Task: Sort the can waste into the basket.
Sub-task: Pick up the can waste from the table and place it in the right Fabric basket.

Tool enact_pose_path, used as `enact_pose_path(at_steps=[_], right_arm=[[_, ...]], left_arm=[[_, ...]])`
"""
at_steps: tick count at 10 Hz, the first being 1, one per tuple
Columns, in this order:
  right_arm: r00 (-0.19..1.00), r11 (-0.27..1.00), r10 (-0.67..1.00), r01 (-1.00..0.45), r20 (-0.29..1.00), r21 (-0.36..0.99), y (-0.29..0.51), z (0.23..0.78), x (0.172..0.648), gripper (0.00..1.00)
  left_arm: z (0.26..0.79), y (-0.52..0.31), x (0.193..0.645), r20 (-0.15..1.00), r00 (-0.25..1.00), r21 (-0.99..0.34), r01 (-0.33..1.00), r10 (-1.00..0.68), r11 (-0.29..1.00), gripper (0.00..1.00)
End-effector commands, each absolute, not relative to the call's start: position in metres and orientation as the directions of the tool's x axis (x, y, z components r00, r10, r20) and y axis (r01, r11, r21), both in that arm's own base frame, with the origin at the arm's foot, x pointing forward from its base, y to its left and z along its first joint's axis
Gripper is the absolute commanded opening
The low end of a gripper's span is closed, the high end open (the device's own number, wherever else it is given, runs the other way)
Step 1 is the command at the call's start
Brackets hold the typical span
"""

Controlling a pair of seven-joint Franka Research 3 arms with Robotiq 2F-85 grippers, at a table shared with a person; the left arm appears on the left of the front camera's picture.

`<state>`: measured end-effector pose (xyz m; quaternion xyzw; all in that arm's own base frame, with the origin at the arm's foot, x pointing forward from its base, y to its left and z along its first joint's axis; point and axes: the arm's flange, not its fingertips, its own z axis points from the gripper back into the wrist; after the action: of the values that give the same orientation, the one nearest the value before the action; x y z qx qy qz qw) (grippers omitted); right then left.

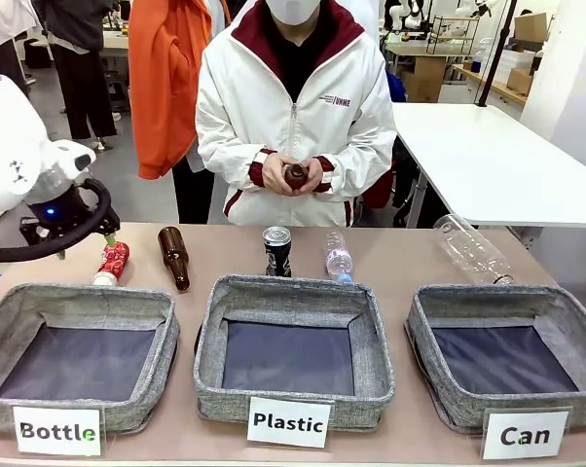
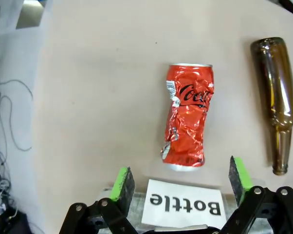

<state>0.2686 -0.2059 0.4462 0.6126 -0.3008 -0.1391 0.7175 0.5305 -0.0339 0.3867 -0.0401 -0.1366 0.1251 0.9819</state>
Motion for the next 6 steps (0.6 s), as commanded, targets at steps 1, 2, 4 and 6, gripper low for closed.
enact_pose_path(at_steps=[1,2,4,6], right_arm=[[0.767,0.209,-0.574,-0.204,0.289,0.956,-0.207,0.448,0.272,1.0],[0.767,0.209,-0.574,-0.204,0.289,0.956,-0.207,0.448,0.272,1.0],[0.767,0.209,-0.574,-0.204,0.289,0.956,-0.207,0.448,0.272,1.0],[0.767,0.209,-0.574,-0.204,0.289,0.956,-0.207,0.448,0.272,1.0]], left_arm=[[0.376,-0.045,0.556,0.216,0.934,-0.068,-0.276,0.284,0.959,1.0],[0.36,-0.047,0.568,0.18,0.94,-0.038,-0.287,0.29,0.957,1.0],[0.339,-0.048,0.582,0.15,0.947,-0.032,-0.282,0.284,0.959,1.0],[0.399,0.016,0.549,0.188,0.966,-0.336,-0.109,0.179,0.936,1.0]])
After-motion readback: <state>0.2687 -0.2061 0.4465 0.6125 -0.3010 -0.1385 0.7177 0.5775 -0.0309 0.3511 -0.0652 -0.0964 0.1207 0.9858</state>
